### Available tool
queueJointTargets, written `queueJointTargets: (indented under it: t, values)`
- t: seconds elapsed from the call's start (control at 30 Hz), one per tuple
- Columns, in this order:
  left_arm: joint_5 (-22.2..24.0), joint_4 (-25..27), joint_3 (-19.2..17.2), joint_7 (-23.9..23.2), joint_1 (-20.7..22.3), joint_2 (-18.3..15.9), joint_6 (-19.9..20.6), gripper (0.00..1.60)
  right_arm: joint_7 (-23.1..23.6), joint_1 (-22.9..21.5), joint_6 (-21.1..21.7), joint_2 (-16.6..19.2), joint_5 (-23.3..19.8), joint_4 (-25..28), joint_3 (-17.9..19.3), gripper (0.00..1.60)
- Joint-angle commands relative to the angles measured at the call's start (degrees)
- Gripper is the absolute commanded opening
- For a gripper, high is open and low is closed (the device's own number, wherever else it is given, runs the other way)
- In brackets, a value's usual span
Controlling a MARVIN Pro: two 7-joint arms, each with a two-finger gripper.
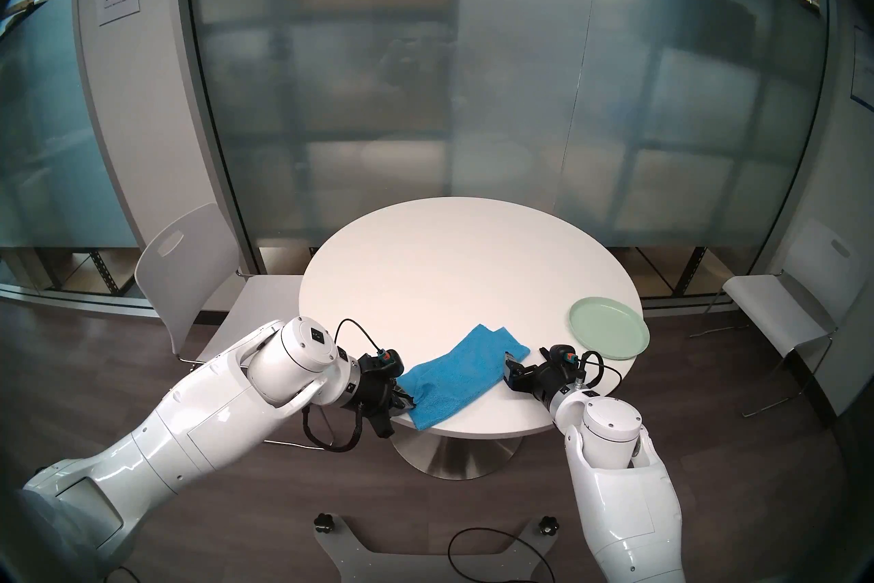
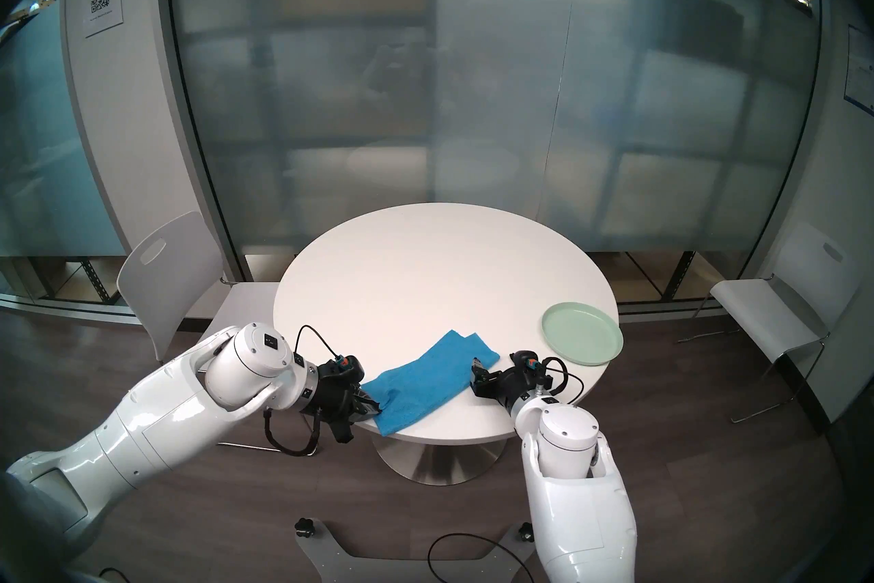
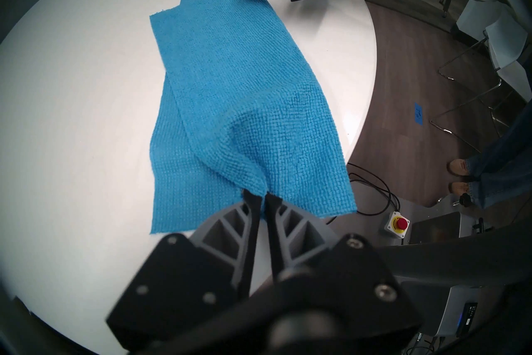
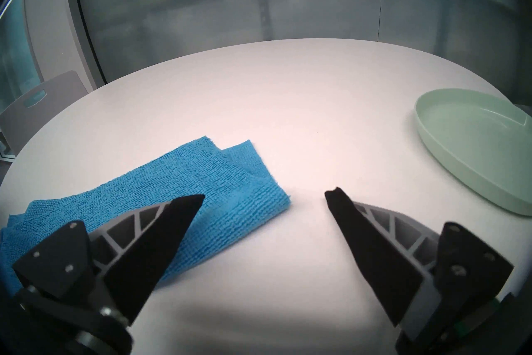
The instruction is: Fold the napkin in half twice and place it beside the plate
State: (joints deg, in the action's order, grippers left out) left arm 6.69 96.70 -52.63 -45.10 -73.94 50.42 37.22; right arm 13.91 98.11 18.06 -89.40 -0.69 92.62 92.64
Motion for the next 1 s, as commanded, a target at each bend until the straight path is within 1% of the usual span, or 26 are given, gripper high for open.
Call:
queueJointTargets:
  t: [0.0, 0.17, 0.27, 0.4, 0.53, 0.6, 0.63, 0.67, 0.7, 0.8, 0.87, 0.97]
  values:
    - [-0.16, 0.29, -0.09, 0.02, 0.3, -0.13, -0.39, 0.49, 0.85, -1.61, 0.84, 0.07, -0.04, 0.89, -0.88, 1.6]
    - [0.0, 0.37, -0.11, 0.14, 0.32, -0.28, -0.39, 0.49, 1.27, -1.8, 1.47, 0.4, 0.57, 0.69, -1.68, 1.6]
    - [0.04, 0.38, -0.08, 0.13, 0.37, -0.36, -0.44, 0.49, 1.26, -1.91, 1.57, 0.41, 0.79, 0.52, -1.93, 1.56]
    - [0.07, 0.46, -0.04, 0.19, 0.46, -0.5, -0.47, 0.49, 1.27, -2.1, 2.0, 0.45, 1.44, 0.58, -2.37, 1.6]
    - [0.09, 0.5, 0.03, 0.21, 0.57, -0.61, -0.47, 0.49, 1.35, -2.21, 2.25, 0.37, 2.0, 0.65, -2.54, 1.58]
    - [0.1, 0.5, 0.06, 0.22, 0.62, -0.65, -0.46, 0.48, 1.41, -2.25, 2.32, 0.34, 2.23, 0.7, -2.61, 1.43]
    - [0.11, 0.49, 0.07, 0.22, 0.64, -0.67, -0.46, 0.49, 1.44, -2.25, 2.36, 0.29, 2.31, 0.75, -2.62, 1.14]
    - [0.1, 0.48, 0.1, 0.22, 0.67, -0.69, -0.46, 0.49, 1.49, -2.25, 2.4, 0.25, 2.39, 0.81, -2.62, 1.02]
    - [0.1, 0.45, 0.15, 0.21, 0.74, -0.73, -0.5, 0.49, 1.59, -2.22, 2.43, 0.15, 2.52, 0.9, -2.57, 0.95]
    - [0.11, 0.42, 0.21, 0.16, 0.81, -0.74, -0.58, 0.49, 1.66, -2.12, 2.34, 0.11, 2.61, 0.91, -2.51, 0.94]
    - [0.11, 0.4, 0.27, 0.13, 0.9, -0.72, -0.59, 0.49, 1.78, -1.98, 2.03, 0.1, 2.66, 0.75, -2.36, 0.79]
    - [0.13, 0.37, 0.37, 0.11, 1.02, -0.67, -0.56, 0.49, 1.88, -1.62, 1.86, 0.01, 2.74, 1.05, -2.16, 0.75]
